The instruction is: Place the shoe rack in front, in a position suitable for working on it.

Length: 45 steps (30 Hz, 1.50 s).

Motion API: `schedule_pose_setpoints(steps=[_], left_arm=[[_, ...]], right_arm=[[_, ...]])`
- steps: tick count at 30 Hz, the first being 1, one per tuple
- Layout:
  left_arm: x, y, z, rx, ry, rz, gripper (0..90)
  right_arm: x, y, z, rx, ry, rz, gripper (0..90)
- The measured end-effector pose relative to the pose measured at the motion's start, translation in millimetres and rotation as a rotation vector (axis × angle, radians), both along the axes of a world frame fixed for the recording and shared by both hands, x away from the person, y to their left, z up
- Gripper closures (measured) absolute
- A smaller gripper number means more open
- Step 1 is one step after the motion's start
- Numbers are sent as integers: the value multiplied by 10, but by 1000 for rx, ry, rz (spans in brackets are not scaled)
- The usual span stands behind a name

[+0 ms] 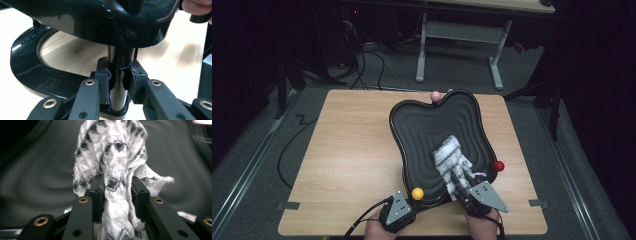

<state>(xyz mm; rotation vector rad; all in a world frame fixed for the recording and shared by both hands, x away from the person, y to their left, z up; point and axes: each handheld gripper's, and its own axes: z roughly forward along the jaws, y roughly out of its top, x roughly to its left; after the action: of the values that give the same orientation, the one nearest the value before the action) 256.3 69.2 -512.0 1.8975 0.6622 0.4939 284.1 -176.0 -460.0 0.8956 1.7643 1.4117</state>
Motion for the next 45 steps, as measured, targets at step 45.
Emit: schedule_pose_setpoints(steps=[45], left_arm=[[4,-9,-4,-3,0,-7,736]], right_arm=[[246,-617,43,70,45,-251,724]])
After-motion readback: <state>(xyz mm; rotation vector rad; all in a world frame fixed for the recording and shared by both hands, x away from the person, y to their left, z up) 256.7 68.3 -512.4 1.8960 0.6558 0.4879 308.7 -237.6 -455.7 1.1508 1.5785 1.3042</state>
